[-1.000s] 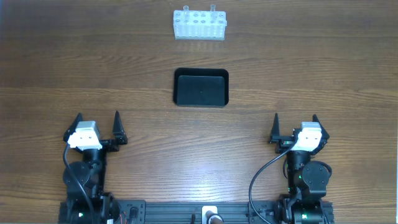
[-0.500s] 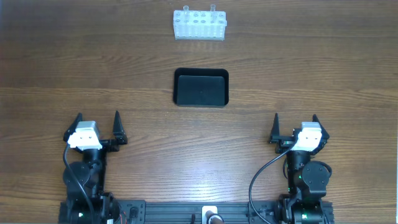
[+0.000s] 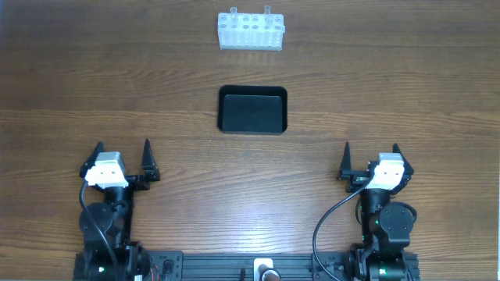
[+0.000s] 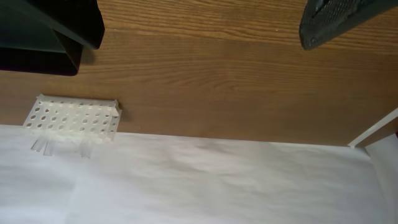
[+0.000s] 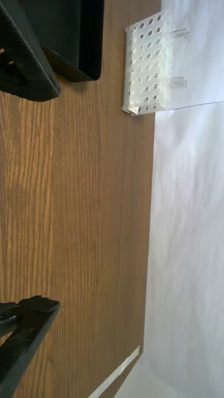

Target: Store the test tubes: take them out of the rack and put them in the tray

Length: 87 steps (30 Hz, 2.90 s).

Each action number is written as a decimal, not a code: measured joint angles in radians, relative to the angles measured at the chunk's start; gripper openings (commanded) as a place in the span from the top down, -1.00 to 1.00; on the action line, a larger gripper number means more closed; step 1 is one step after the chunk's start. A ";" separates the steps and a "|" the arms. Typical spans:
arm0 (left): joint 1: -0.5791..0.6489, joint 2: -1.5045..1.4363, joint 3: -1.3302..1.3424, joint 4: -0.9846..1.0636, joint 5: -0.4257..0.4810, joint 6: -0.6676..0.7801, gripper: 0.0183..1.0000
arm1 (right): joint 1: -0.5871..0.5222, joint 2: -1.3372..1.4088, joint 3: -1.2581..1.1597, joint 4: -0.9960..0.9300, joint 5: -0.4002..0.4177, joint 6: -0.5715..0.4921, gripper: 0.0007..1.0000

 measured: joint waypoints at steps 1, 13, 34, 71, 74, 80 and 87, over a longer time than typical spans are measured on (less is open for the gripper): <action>0.000 0.000 0.000 0.000 0.000 0.000 -1.00 | 0.000 0.000 0.000 0.000 0.000 0.000 -0.98; 0.000 0.000 0.000 0.000 0.000 0.000 -1.00 | 0.000 0.000 0.000 0.000 0.000 0.000 -0.99; -0.115 0.737 0.734 -0.137 0.009 0.000 -1.00 | 0.000 -0.002 -0.002 -0.002 -0.003 0.000 -0.99; -0.425 2.173 2.023 -0.510 -0.076 -0.287 -0.99 | 0.000 -0.002 -0.003 -0.002 -0.003 0.000 -0.99; -0.425 2.231 2.099 -0.546 -0.096 -0.275 -0.99 | 0.000 -0.002 -0.003 -0.002 -0.003 0.000 -0.99; -0.425 2.302 2.169 -0.571 -0.123 -0.262 -0.99 | 0.000 -0.002 -0.003 -0.002 -0.003 0.000 -0.98; -0.429 2.352 2.197 -0.572 -0.138 -0.258 -0.99 | 0.000 -0.002 -0.003 -0.001 -0.003 0.000 -0.99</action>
